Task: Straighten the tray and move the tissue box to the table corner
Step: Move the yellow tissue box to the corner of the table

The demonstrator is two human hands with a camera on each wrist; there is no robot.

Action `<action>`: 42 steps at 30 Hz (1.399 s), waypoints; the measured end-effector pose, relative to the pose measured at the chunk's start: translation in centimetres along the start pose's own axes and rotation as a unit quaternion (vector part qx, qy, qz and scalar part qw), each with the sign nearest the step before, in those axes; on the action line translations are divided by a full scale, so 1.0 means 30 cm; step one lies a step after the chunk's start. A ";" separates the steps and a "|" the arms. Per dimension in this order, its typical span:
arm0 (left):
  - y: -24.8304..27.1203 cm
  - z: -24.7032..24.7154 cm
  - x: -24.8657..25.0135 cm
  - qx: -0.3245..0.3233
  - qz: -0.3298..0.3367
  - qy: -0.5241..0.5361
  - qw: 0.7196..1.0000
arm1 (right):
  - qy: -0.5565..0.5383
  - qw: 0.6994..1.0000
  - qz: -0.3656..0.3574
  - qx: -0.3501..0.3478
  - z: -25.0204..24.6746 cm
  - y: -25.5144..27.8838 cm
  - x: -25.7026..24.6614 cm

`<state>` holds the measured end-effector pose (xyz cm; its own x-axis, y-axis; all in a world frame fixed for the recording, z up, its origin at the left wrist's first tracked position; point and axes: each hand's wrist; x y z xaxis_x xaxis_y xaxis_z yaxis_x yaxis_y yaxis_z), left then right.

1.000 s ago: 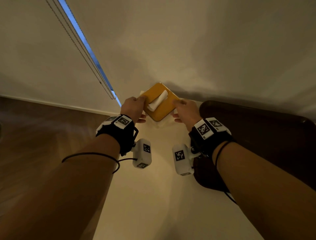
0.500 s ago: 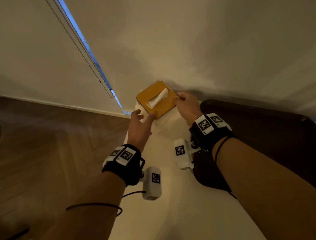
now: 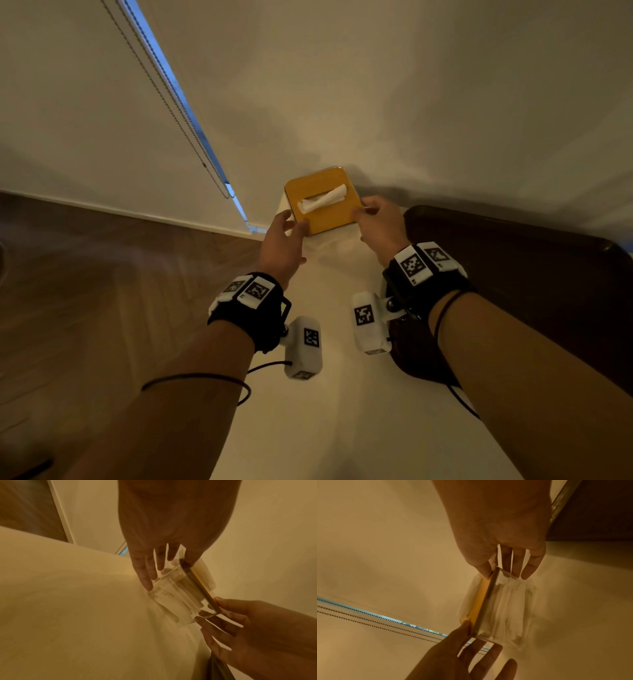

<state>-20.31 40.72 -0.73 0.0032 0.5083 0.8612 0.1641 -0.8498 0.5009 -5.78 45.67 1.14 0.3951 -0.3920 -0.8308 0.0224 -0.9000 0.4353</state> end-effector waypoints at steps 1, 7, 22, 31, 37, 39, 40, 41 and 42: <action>-0.004 -0.005 0.006 -0.005 0.001 -0.002 1.000 | -0.006 1.000 0.004 0.002 0.002 0.000 0.001; -0.049 -0.032 0.059 -0.021 0.002 -0.023 1.000 | -0.054 0.998 0.027 0.025 0.025 -0.002 0.008; -0.135 -0.073 0.150 -0.052 -0.002 -0.076 0.996 | -0.082 0.996 0.026 0.030 0.062 0.007 0.019; -0.154 -0.101 0.158 -0.049 -0.011 -0.072 0.996 | -0.102 0.994 0.007 0.033 0.089 0.003 0.004; -0.160 -0.108 0.161 -0.044 -0.009 -0.073 0.996 | -0.099 0.995 0.003 0.027 0.091 -0.011 -0.008; -0.162 -0.109 0.160 -0.043 -0.007 -0.076 0.996 | -0.096 0.995 0.001 0.028 0.093 -0.013 -0.008; -0.163 -0.110 0.159 -0.043 -0.006 -0.077 0.996 | -0.094 0.995 -0.001 0.029 0.094 -0.014 -0.007; -0.163 -0.111 0.158 -0.043 -0.006 -0.076 0.996 | -0.092 0.995 -0.003 0.029 0.095 -0.014 -0.006; -0.163 -0.113 0.157 -0.043 -0.005 -0.074 0.996 | -0.091 0.995 -0.005 0.029 0.096 -0.014 -0.005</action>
<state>-24.43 46.80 1.18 0.1495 0.5260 0.8373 0.0788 -0.8504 0.5202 -8.49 45.57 0.10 0.2225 -0.4059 -0.8864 -0.0303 -0.9117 0.4098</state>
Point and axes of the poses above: each hand's wrist, its own y-axis away from the middle knuckle, its own z-axis out of the palm, x = y × z, and after that the axes turned 9 degrees about -x, right-handed
